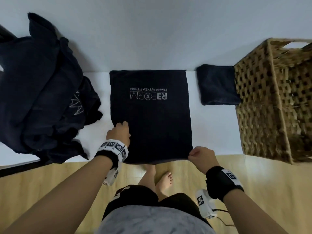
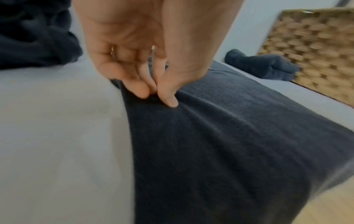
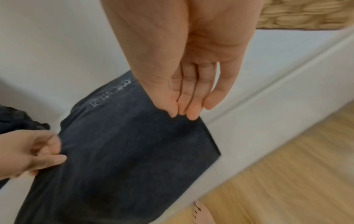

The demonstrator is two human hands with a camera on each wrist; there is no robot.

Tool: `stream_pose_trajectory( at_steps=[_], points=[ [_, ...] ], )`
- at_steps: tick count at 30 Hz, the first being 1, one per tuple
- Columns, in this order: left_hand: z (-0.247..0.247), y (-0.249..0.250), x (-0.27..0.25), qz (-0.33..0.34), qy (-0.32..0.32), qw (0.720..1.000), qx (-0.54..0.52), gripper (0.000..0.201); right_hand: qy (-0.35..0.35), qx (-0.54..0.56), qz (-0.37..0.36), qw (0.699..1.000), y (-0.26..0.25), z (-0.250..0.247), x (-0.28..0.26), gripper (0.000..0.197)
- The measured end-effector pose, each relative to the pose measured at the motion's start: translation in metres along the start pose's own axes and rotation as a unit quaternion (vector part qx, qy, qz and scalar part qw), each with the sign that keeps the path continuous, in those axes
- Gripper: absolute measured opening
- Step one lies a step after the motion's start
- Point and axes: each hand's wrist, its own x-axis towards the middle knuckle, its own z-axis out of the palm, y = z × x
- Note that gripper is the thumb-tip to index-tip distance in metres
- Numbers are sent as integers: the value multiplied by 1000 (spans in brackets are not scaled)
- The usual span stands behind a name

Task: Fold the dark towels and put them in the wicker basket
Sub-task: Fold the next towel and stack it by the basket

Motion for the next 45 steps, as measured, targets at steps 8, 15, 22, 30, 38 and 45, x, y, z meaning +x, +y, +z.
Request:
stream_pose_trajectory(
  at_steps=[8,15,22,30,38,45],
  points=[
    [23,-11,-26,-63,88,963,-246,14,62,163,96,980,38,37,-5,31],
    [58,-48,-81,-235,76,907,-341,20,78,219,76,970,33,51,-6,15],
    [92,-37,-91,-294,-26,753,-588,31,50,216,44,974,28,44,-10,17],
    [89,-40,-91,-266,-26,714,-647,20,70,272,5,960,26,36,-16,26],
    [79,-35,-84,-210,-92,800,-555,19,54,183,-70,979,22,40,-23,15],
    [40,-23,-87,-189,-57,684,-702,11,139,232,-60,961,21,21,-27,6]
  ],
)
